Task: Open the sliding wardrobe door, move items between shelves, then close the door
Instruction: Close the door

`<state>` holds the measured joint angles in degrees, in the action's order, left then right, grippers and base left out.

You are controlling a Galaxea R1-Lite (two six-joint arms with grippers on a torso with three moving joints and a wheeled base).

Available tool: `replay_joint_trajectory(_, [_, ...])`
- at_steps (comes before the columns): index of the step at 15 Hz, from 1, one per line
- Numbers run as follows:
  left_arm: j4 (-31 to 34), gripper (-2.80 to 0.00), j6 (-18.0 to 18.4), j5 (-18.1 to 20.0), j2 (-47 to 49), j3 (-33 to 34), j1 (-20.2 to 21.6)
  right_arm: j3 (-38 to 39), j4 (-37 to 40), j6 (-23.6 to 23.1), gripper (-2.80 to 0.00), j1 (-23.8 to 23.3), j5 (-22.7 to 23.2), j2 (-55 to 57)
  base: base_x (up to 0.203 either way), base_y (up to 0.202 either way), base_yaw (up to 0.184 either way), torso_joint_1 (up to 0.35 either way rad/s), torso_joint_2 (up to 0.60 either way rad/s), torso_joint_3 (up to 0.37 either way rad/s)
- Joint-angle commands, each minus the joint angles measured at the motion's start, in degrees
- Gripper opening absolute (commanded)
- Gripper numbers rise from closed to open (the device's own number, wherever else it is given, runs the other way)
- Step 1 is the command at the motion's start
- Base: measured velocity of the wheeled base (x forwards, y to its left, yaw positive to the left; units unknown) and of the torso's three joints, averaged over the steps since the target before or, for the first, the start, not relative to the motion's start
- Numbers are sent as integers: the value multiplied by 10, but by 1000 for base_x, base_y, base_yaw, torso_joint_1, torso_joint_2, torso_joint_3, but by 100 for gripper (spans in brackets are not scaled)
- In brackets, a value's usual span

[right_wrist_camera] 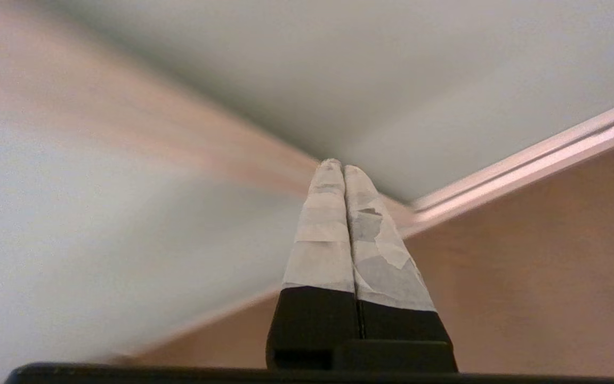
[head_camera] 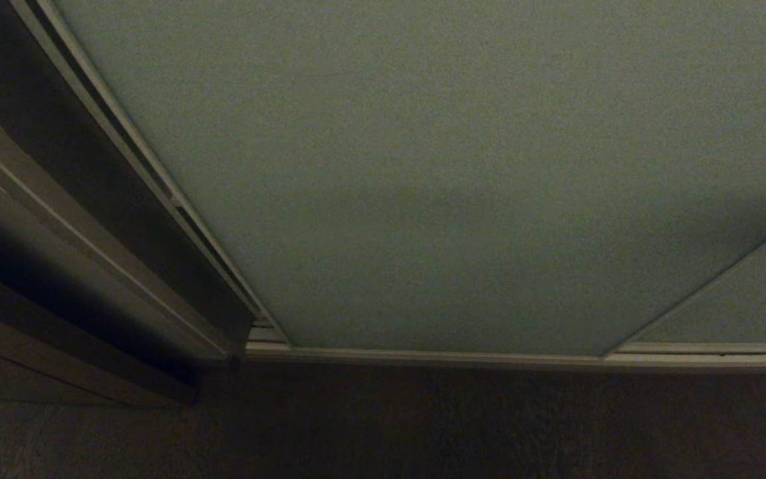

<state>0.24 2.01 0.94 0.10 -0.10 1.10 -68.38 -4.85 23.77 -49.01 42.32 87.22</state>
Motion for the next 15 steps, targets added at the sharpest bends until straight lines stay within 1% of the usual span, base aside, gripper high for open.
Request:
replay_joint_trajectory(1, [0, -280, 0, 0, 0, 0, 0, 47, -1, -46, -280, 5, -5, -82, 0, 0, 0, 0, 0, 0])
replay_joint_trajectory(2, [0, -280, 0, 0, 1, 0, 0, 77, -1, -83, -280, 19, -13, -102, 0, 0, 0, 0, 0, 0])
replay_joint_trajectory(3, [0, -280, 0, 0, 1, 0, 0, 90, -1, -106, -280, 27, -18, -103, 0, 0, 0, 0, 0, 0])
replay_joint_trajectory(6, [0, -280, 0, 0, 1, 0, 0, 71, -3, -72, -280, 32, -18, -75, 0, 0, 0, 0, 0, 0])
replay_joint_trajectory(9, [0, -280, 0, 0, 1, 0, 0, 39, -3, -61, -280, 43, -17, -38, 0, 0, 0, 0, 0, 0])
replay_joint_trajectory(12, [0, -280, 0, 0, 0, 0, 0, 15, -2, -51, -280, 87, -18, -9, 0, 0, 0, 0, 0, 0])
replay_joint_trajectory(13, [0, -280, 0, 0, 1, 0, 0, 11, -2, -42, -280, 100, -18, -4, 0, 0, 0, 0, 0, 0])
replay_joint_trajectory(14, [0, -280, 0, 0, 1, 0, 0, 4, -2, -22, -280, 115, -19, 0, 0, 0, 0, 0, 0, 0])
replay_joint_trajectory(15, [0, -280, 0, 0, 0, 0, 0, 1, -2, -15, -280, 124, -19, 1, 0, 0, 0, 0, 0, 0])
